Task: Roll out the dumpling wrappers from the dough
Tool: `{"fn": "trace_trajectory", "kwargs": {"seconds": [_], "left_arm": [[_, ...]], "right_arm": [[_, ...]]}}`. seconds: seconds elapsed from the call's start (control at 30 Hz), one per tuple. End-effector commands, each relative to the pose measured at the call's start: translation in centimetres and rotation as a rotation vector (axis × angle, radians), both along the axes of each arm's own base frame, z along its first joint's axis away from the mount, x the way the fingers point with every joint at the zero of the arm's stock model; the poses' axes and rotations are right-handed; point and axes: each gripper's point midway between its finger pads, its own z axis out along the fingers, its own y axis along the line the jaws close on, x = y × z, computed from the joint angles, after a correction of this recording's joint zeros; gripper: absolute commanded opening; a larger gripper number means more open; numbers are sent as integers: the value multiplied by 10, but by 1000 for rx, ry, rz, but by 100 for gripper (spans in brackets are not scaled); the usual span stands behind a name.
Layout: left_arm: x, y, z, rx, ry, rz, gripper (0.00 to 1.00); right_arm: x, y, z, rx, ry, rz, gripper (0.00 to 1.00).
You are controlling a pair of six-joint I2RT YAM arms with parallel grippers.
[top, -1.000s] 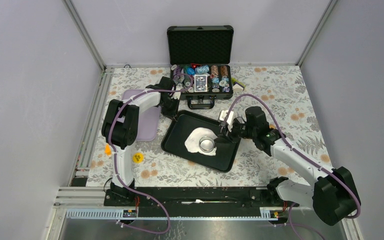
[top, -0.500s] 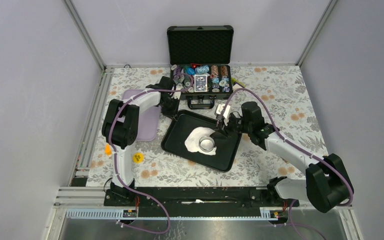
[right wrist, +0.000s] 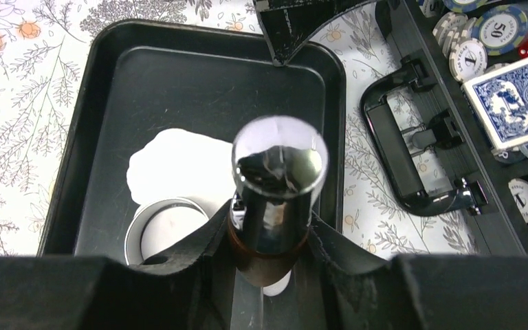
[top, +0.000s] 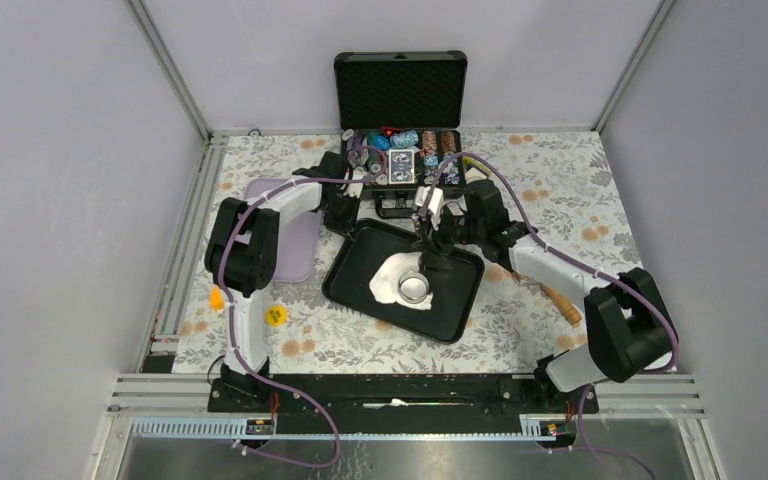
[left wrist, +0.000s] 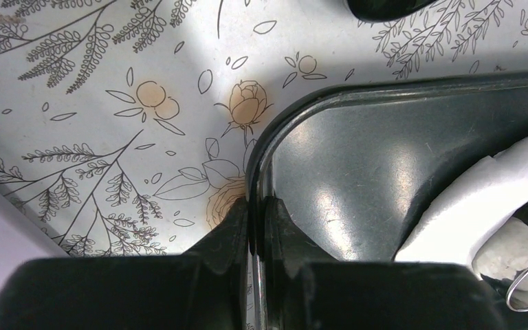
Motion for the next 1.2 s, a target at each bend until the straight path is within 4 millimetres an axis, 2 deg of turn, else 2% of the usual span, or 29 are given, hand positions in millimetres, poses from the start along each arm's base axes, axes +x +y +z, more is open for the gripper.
{"fn": "trace_trajectory", "kwargs": {"seconds": [0.0,0.1,0.33,0.47,0.6,0.77,0.87,0.93,1.03,1.17], "left_arm": [[-23,-14,-12,10,59,-132,0],[-24,-15,-12,9,59,-137,0],[-24,-16,-12,14,59,-135,0],[-23,-15,-13,19,58,-127,0],[-23,-15,-12,20,57,-125,0],[-22,-14,-13,23,58,-119,0],[-21,-13,-13,21,61,-112,0],[-20,-13,-13,19,60,-105,0],[-19,-13,-13,10,61,-102,0],[-19,-13,-12,2,63,-101,0]], "right_arm": [[42,11,23,-16,-165,-41,0],[55,23,30,4,-155,-85,0],[93,41,65,110,-87,-232,0],[96,50,80,170,-6,-254,0],[95,48,102,205,1,-275,0],[91,24,124,238,62,-356,0],[83,2,126,286,132,-404,0],[82,-17,124,329,202,-465,0],[78,-38,119,451,358,-464,0],[79,-45,95,566,474,-454,0]]}}
